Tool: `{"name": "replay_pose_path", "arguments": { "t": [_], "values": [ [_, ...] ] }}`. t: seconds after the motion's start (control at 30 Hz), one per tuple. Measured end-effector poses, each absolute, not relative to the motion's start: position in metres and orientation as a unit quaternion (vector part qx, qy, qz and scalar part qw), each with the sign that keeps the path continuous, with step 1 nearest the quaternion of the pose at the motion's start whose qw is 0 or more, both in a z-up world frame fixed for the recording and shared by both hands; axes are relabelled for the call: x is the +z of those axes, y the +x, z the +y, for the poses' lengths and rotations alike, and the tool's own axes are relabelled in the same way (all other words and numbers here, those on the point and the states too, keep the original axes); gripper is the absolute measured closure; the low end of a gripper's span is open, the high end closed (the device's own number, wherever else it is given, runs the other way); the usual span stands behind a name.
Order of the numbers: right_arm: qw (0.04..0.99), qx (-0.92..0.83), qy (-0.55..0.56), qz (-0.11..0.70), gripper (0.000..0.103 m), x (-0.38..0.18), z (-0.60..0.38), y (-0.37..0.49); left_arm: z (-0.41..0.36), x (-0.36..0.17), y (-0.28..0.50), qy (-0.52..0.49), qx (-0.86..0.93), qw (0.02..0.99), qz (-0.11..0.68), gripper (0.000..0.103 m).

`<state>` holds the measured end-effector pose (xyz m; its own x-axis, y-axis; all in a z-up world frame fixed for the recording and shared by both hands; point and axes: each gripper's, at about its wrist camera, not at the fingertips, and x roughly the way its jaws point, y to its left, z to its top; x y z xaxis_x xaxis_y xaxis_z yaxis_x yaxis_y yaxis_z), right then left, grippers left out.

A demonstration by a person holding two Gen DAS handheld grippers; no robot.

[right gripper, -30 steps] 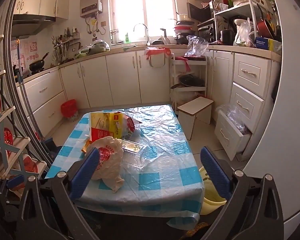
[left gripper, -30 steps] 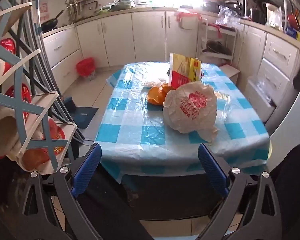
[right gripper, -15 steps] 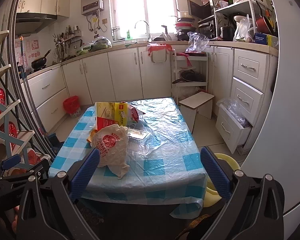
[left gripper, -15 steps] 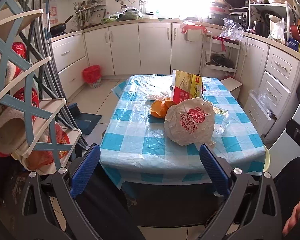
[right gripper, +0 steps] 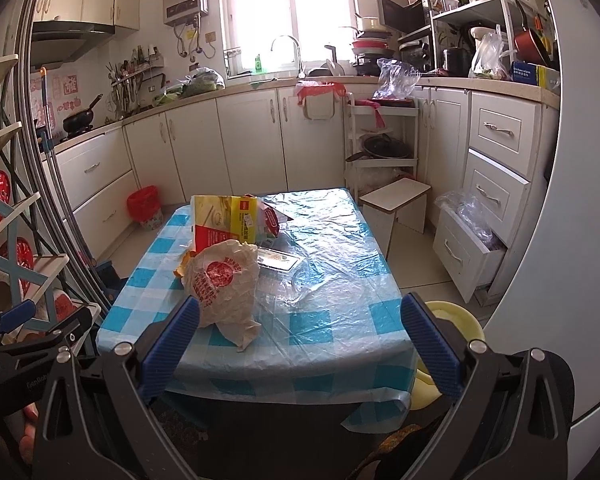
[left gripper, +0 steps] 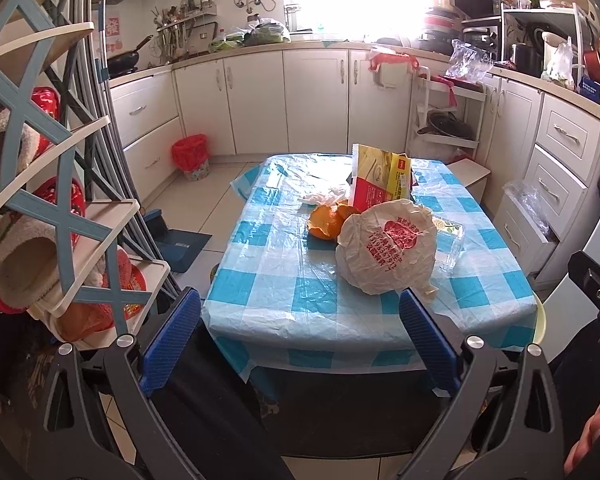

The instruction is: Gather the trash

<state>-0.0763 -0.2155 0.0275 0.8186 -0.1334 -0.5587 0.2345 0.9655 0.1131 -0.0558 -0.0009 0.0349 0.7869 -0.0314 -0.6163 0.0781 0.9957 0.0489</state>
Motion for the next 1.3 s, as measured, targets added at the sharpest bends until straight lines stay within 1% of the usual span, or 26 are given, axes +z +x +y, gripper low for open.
{"name": "replay_pose_path", "arguments": {
  "t": [1.3],
  "values": [
    [0.951, -0.106, 0.086, 0.279, 0.006, 0.0280, -0.2159, -0.0782, 0.0032, 0.0299, -0.0485, 0.038, -0.009, 0.944, 0.329, 0.008]
  ]
}}
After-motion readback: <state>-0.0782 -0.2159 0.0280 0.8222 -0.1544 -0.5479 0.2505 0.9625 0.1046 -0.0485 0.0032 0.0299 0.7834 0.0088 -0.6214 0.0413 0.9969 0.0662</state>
